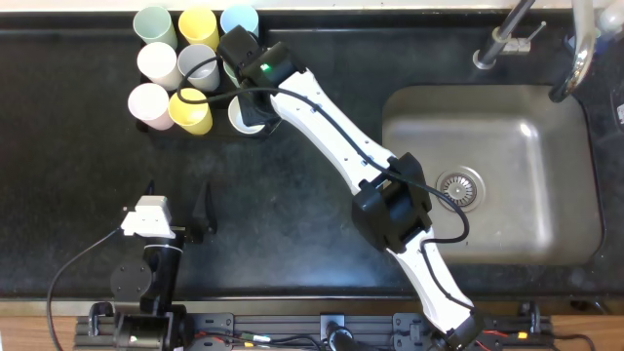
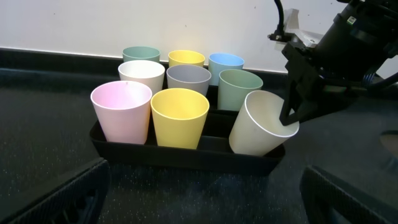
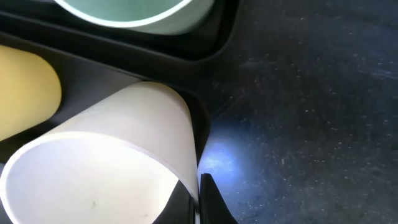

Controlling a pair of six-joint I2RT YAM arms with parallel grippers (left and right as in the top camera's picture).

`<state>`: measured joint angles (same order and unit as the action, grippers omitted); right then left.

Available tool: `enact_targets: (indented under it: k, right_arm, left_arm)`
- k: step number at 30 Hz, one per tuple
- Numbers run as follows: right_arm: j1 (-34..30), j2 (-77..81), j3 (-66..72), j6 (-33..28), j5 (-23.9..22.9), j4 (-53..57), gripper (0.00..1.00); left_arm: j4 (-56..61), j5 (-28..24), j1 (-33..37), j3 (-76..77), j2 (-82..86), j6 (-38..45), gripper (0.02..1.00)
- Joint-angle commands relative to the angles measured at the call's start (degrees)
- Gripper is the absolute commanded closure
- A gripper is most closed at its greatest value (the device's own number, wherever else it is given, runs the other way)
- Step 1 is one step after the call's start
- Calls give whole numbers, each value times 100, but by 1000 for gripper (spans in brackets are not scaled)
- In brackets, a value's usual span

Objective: Store Cups

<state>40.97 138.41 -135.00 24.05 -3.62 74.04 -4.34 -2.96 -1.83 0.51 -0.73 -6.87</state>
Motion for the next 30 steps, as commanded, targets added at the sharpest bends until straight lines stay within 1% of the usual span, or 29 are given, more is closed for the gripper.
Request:
enact_targets:
  k: [1,10,18,21,23,25,30]
  right_arm:
    - [-2,-15,-175,153,-378,-116,956]
    - [-46,-15,-175,166,-391,-271,956]
    - [-46,-15,-175,142,-365,-186,945]
    - [-46,-15,-175,142,-348,-136,866]
    - [-46,-15,-175,144,-348,-114,776]
    - [-46,-20,-175,142,-345,-98,713]
    - [-52,-352,-175,44,-387,-39,617]
  left_arm:
    - [-28,-76,11,-4,57,146,18]
    - [-28,-79,11,-4,57,146,18]
    - [-28,-76,11,-4,57,146,18]
    - [-28,-76,11,-4,57,146,18]
    - [-28,-79,11,-4,57,146,20]
    - [-28,-76,11,-4,57,146,18]
    - [-28,-76,11,-4,57,146,18]
